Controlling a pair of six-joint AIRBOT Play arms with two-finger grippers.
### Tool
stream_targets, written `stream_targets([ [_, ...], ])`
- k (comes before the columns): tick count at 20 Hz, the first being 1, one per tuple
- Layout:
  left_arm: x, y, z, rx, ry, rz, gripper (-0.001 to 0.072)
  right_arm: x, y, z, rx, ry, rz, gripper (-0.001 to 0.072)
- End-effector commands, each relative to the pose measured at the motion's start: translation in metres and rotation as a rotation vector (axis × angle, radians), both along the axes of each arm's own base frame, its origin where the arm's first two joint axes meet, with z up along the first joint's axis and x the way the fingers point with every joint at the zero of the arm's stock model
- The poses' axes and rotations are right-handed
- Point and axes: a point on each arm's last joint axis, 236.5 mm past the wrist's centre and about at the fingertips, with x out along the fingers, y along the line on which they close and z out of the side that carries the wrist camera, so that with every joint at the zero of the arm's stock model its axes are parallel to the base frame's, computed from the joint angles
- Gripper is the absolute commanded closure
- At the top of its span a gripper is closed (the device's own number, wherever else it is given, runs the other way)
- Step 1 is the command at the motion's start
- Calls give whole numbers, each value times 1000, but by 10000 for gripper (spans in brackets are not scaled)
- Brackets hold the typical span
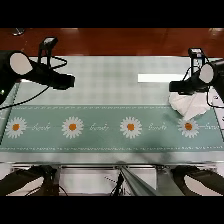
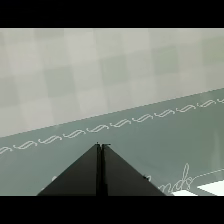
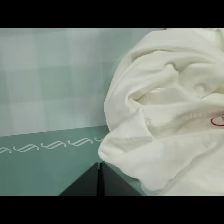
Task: Fold the shirts.
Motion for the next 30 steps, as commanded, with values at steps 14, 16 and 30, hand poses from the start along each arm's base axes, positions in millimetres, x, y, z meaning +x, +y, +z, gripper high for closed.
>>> stream_targets([
  [14, 0, 0, 0, 0, 0, 1, 688, 0, 0, 0, 0, 0, 0, 682],
  [16, 5, -1, 2, -5, -22, 4, 688, 8, 2, 3, 6, -35, 7, 682],
  [30, 60, 5, 7, -1, -210, 46, 6, 48, -95, 35, -175, -257, -159, 85],
])
